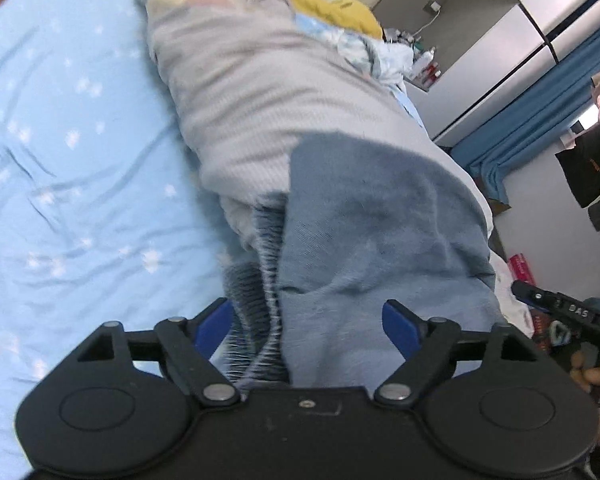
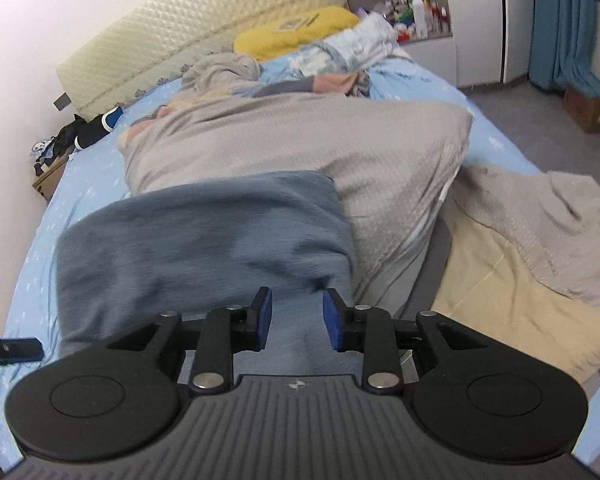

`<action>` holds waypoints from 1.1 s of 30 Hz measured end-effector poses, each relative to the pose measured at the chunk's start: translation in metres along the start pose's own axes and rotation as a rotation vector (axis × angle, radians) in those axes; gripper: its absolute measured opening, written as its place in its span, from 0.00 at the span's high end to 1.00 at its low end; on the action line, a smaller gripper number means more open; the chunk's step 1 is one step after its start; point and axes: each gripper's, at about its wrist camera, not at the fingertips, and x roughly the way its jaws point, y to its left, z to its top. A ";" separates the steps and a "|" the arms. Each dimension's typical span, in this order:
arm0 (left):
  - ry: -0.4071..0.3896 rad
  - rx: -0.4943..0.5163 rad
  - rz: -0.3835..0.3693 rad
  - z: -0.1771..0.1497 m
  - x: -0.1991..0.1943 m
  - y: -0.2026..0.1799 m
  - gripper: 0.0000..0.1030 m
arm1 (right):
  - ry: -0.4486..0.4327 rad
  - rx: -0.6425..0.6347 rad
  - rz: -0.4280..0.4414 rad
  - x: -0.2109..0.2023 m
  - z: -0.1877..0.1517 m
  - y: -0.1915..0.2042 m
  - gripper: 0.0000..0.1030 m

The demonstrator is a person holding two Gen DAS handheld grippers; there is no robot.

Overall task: Fold clothes
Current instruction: 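Lift the folded jeans with both grippers and carry them to the bed edge, then open both grippers and release the jeans beside the grey blanket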

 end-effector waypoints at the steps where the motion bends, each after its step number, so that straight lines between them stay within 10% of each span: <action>1: -0.012 0.012 0.010 0.000 -0.009 0.003 0.21 | -0.007 -0.003 -0.002 -0.003 0.000 0.007 0.71; 17: -0.136 0.113 0.140 0.003 -0.145 0.088 0.16 | -0.087 -0.054 -0.004 -0.042 -0.037 0.147 0.71; 33: -0.206 -0.008 0.358 -0.039 -0.230 0.143 0.15 | -0.029 -0.230 0.094 -0.029 -0.059 0.244 0.71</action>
